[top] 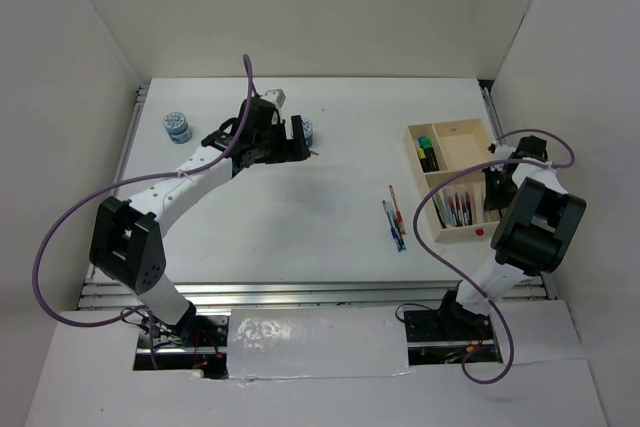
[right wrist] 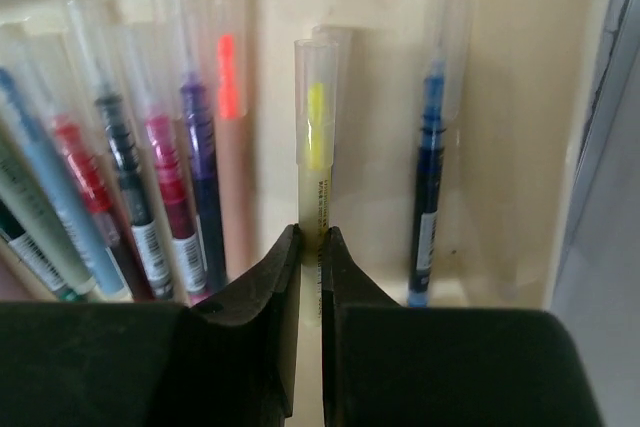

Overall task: Sort the stationery into containers
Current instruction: Place the pen in the storage box, then pick up the pen from the center of the board.

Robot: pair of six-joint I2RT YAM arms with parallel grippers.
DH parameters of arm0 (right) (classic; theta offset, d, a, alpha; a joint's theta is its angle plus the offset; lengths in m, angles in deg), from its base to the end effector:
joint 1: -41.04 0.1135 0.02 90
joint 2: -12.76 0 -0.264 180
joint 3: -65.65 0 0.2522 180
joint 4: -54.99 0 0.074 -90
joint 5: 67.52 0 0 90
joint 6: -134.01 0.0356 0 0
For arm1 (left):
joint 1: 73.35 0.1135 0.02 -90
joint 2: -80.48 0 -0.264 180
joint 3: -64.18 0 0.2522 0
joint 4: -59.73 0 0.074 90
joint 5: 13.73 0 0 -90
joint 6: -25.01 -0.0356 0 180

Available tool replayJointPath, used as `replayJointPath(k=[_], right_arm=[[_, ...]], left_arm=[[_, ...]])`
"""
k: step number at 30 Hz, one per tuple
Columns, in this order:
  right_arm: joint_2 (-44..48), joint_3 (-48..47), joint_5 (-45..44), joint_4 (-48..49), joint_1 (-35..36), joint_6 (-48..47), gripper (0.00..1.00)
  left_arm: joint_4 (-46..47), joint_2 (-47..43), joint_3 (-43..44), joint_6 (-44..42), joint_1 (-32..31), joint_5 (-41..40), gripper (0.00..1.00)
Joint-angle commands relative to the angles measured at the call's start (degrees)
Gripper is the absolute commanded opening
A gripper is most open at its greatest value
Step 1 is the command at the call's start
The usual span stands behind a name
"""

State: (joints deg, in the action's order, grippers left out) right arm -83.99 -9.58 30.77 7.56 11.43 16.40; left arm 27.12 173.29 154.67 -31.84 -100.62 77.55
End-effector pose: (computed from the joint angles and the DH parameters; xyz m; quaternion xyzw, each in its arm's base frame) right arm 0.2850 -0.1561 0.1812 0.0039 0.9807 -0.0249 0.1940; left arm 0.3328 -0.1724 0.3042 -0.0403 0.8858 -0.2412 0.3945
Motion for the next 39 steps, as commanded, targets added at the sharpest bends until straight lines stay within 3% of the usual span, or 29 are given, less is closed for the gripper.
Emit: replayJointPath(k=[1,6,10,14,16,20,26,32,39], right_arm=[[-0.5,-3.6,-0.4,1.3,-0.6,-0.7,0.17],[0.9,-4.1,2.0,-0.7,-0.7,0.3,0.43],[4.1,-5.2,4.2,-3.1,-0.5,1.7,0.52],[9.3,-6.3,7.8,-6.2,0.9,2.6,0.4],[14.4,-5.0,9.5,-6.3,3.2,2.5,0.28],[21.8,-0.4,10.6,-7.4,16.5,5.5,0.1],[25.1,5.8,8.5,-5.1,31.2,13.5,0.08],[21.6,12.0,4.0,-0.5,36.6,15.2,0.05],[16.4,12.1,3.4,2.4,40.8,17.2,0.09]], left_arm=[[2.1,-0.5,0.3,-0.6,0.5,-0.3,0.97],[2.2,-0.7,0.0,-0.4,0.5,-0.3,0.97],[2.0,-0.4,0.3,-0.2,0.6,0.0,0.97],[2.1,-0.4,0.5,0.0,0.6,0.0,0.97],[2.2,-0.5,0.2,-0.1,0.5,-0.1,0.97],[2.4,-1.1,-0.6,-0.3,0.5,-0.5,0.97],[2.2,-2.0,-1.0,-0.5,0.5,-0.8,0.97],[2.8,-2.5,-1.7,-0.5,0.5,-1.0,0.97],[2.2,-1.6,-0.8,-0.5,0.6,-0.8,0.97]])
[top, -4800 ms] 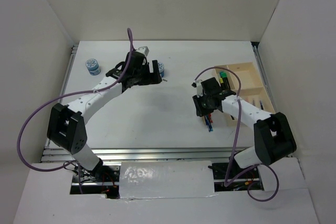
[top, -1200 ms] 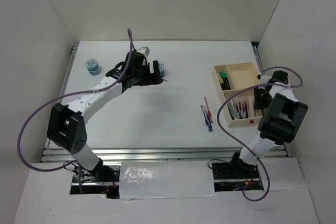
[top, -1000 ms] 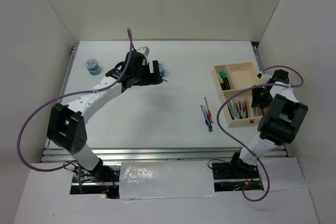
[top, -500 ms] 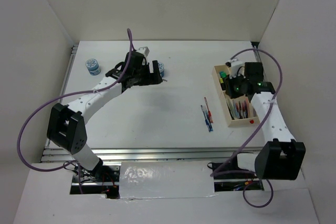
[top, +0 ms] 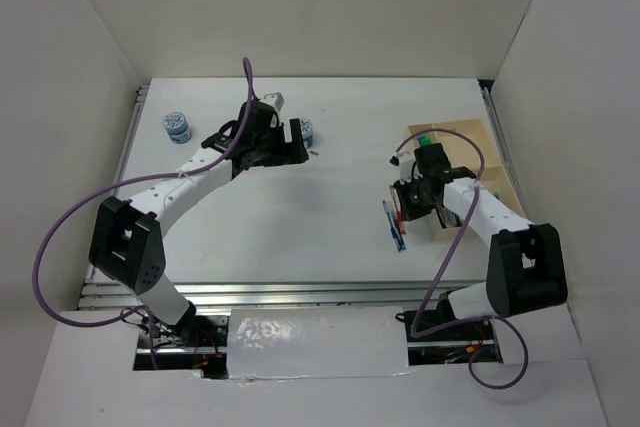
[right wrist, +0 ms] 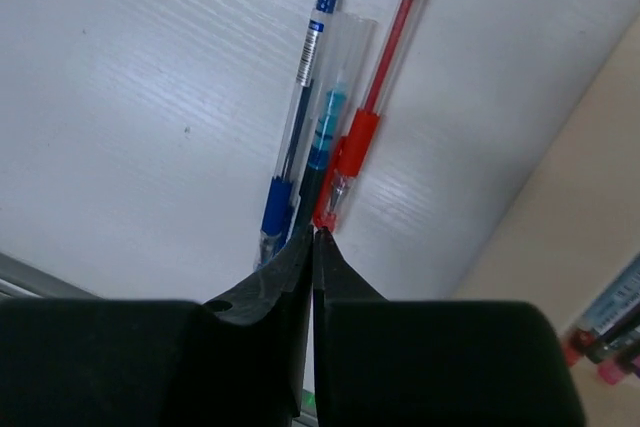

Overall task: Sort the stationery into containers
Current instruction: Pick up the pen from the center of the board.

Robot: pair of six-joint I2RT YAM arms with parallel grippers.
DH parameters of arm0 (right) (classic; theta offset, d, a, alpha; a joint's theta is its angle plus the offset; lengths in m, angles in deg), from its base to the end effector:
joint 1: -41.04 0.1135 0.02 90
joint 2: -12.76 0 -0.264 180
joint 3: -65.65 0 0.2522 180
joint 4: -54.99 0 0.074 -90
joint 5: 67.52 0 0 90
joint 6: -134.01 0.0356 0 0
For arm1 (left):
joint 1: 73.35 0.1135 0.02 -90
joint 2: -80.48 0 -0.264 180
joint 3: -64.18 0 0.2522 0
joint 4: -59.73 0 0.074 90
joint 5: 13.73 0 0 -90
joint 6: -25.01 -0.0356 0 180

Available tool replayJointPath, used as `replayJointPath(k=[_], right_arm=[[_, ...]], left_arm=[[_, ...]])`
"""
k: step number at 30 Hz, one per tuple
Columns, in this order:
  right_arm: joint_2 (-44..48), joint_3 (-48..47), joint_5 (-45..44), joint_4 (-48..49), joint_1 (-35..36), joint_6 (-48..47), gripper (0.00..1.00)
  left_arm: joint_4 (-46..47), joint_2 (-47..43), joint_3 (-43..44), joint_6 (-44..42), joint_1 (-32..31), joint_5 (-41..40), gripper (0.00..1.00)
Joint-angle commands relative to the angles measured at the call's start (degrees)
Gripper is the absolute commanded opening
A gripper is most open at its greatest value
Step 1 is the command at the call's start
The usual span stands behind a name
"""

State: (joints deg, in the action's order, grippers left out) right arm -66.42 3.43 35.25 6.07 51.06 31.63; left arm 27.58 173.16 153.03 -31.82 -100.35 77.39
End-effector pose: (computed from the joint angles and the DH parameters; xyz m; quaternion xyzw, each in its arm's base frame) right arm 0.2508 0.0523 0.2000 -0.2116 0.9488 0.1045 0.2098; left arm 0.3317 -0.1698 0.2960 -0.0435 0.8898 -0.2352 0.3886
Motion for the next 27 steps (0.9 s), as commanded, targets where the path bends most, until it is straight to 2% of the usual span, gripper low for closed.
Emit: replayJointPath(k=[1,12,27], right_arm=[[-1.9,-0.8,-1.3,4.1,1.5,2.2,0.11],[-7.5,-1.2,-3.5,6.5,4.8,3.7,0.27],[-10.7,-1.5,-4.6,8.1,5.1,3.1,0.27]], left_arm=[[1.8,-1.5,0.7,-0.6,0.4,-0.8,0.97],[1.8,-1.5,0.6,-0.3,0.4,-0.3,0.97],[2.0,-1.5,0.2,0.0,0.9,0.3,0.97]])
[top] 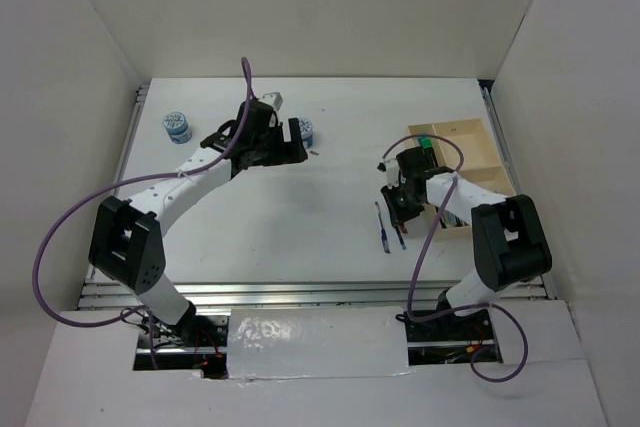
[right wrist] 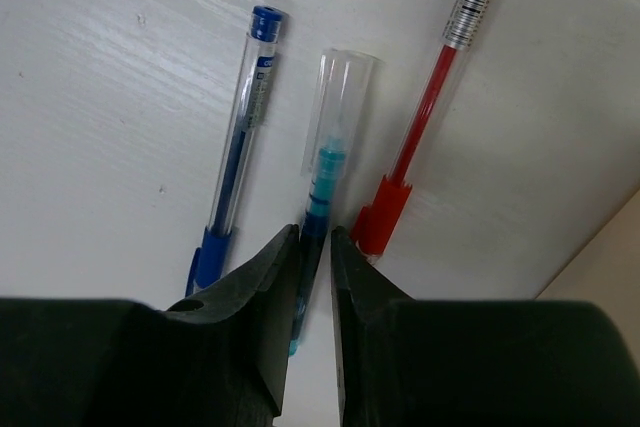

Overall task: Sort the stationery into containers
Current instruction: Pick up the pen from the center of the board.

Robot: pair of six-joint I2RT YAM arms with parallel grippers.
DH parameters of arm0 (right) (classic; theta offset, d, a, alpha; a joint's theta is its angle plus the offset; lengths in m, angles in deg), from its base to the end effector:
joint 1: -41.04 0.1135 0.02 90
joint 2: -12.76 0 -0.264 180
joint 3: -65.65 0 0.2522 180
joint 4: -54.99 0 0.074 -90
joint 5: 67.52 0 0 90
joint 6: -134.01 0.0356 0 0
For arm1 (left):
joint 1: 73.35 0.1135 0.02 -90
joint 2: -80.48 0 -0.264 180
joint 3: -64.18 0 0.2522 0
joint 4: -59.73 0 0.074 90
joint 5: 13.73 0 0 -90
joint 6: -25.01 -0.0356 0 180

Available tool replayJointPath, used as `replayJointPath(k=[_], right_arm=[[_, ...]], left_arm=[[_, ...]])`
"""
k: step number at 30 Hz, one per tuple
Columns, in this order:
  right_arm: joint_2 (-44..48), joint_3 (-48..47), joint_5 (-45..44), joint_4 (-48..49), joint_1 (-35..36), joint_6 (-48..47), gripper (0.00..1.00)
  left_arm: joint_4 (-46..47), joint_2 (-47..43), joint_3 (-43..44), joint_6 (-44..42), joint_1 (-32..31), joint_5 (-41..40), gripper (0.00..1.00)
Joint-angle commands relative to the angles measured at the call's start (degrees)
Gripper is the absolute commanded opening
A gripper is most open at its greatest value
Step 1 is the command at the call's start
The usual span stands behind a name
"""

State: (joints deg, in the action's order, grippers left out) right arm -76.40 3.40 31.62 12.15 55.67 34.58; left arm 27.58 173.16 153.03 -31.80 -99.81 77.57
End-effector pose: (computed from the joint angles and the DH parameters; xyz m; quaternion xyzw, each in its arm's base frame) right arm 0.2683 0.0759 0.1609 -0.2182 0.9568 0.0863 0.1715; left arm 0.3333 -0.1668 0.2960 -0.0471 0.8896 -0.2346 0.3889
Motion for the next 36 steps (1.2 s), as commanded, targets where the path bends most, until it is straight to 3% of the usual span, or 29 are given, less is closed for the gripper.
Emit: replayJointPath(k=[1,20,21,25,31,36], right_arm=[[-0.8,-1.4,-1.0,2.1,0.6,0.1,0.27],[-4.6,-4.5,-7.8,-0.4,7.2,1.7,0.28],[-4.9,-4.9,-7.9,-0.9,7.3,1.8,0.26],[-3.7,-5.2,-8.4,-1.1,7.0,1.9,0.04],[6.8,-10.4,-0.2,-6.1,3.0,1.3,0.0],[12.3,-24.4,10.9,-13.5,-5.4,1.7,0.0]], left_arm=[[2.0,-1.5,0.3,-0.1,0.4,0.1,0.97],[1.5,-0.7,0.8,0.1,0.4,0.5,0.97],[1.5,-0.7,0.8,0.1,0.4,0.5,0.97],[1.4,-0.8,0.8,0.2,0.8,0.7,0.97],[2.0,-1.5,0.2,0.3,0.8,1.1,0.97],[2.0,-1.2,0.7,0.5,0.8,1.3,0.96]])
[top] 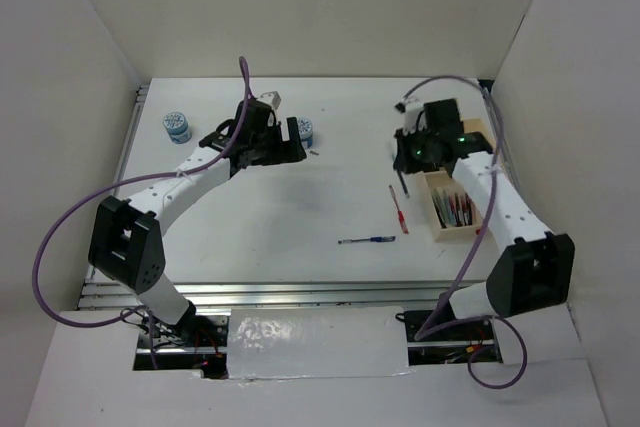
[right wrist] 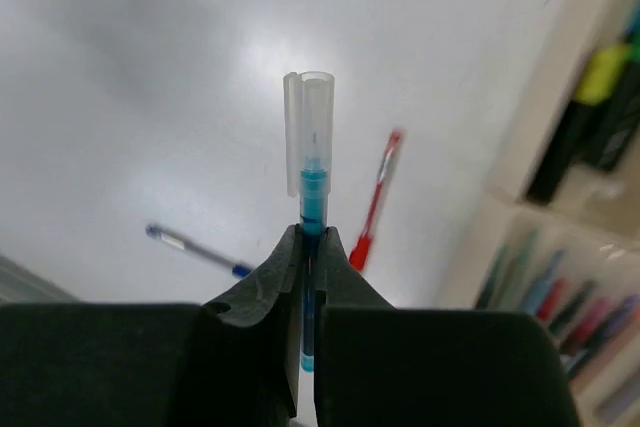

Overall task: Sort the stationery into containers
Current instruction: Pick up the pen from the center of the board, then place the pen in the storage box.

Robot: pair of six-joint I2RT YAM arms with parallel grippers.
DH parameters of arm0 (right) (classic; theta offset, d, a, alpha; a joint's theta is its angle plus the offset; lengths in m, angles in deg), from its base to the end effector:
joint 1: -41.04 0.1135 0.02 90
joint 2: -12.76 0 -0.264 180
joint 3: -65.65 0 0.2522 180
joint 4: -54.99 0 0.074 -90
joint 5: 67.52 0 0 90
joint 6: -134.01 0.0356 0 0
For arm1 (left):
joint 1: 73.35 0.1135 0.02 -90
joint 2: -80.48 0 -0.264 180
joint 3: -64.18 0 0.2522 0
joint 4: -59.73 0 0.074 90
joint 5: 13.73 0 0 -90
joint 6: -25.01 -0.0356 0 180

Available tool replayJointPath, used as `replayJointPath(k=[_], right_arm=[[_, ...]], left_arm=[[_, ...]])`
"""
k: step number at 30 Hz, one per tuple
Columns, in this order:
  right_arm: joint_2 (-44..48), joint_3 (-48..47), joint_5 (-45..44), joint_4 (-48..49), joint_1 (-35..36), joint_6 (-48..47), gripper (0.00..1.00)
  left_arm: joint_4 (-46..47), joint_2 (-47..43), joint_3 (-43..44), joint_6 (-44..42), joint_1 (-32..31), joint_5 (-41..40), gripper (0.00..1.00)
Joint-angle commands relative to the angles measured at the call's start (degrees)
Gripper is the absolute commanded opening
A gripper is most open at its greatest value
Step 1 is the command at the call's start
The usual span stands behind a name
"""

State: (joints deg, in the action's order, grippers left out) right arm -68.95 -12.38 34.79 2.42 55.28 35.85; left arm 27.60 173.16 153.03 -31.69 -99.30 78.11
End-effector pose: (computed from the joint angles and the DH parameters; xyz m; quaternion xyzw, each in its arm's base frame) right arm 0.2831 0.0797 0.2681 -0.2153 0.9273 0.1178 0.2828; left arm 0.3346 -0.1641 0.2960 -0.0498 0.8894 -0.2370 0.3878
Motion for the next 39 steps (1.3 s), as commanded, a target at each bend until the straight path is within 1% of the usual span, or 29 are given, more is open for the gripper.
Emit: replayJointPath(k=[1,2,3,5,6,7,9,16,24,31,39], right_arm=[[4.9,-10.4,8.6,-5.3,-6.9,-0.1,0.0],[4.6,-13.0,9.1,-7.6,-11.4,-1.8,0.0],[4.6,-13.5,9.0,-8.4,-13.7,-3.1,0.0],[4.6,-12.6,8.1,-8.7,-19.2,-7.5,0.0],[4.4,-12.0,7.7,-8.6,-23.5,-8.9,0.0],[4.1,-11.3,7.5,-8.1,-25.2,-11.4,0.0],[3.2,-9.3,7.1,-7.4,-29.2,-12.7,0.0],[1.1,-1.7,5.2,-0.6,-33.0,-15.2,0.0],[-4.2,-0.5,2.6,2.1,-36.7,-16.2,0.0],[-7.3,2.1,0.3,3.6,-40.9,-19.3,0.0],[-11.2,2.8,-2.1,6.8,-41.9,-19.3,0.0]], left_arm=[[1.8,-1.3,0.8,0.3,0.4,0.7,0.96],[1.9,-1.5,0.6,0.0,0.3,0.7,0.96],[1.8,-1.5,0.5,0.0,0.4,0.5,0.96],[2.5,-1.8,-0.1,0.0,0.4,0.4,0.96],[2.6,-1.8,-0.2,0.0,0.3,0.6,0.96],[2.6,-1.8,-0.4,0.1,0.3,0.7,0.97],[2.8,-1.6,-0.3,0.2,0.3,0.8,0.96],[2.6,-1.5,-0.4,0.2,0.4,0.7,0.96],[2.7,-1.6,-0.7,0.1,0.4,0.7,0.96],[3.7,-1.5,-1.7,0.0,0.3,1.1,0.96],[7.2,-2.9,-5.0,-2.4,-0.4,3.6,0.94]])
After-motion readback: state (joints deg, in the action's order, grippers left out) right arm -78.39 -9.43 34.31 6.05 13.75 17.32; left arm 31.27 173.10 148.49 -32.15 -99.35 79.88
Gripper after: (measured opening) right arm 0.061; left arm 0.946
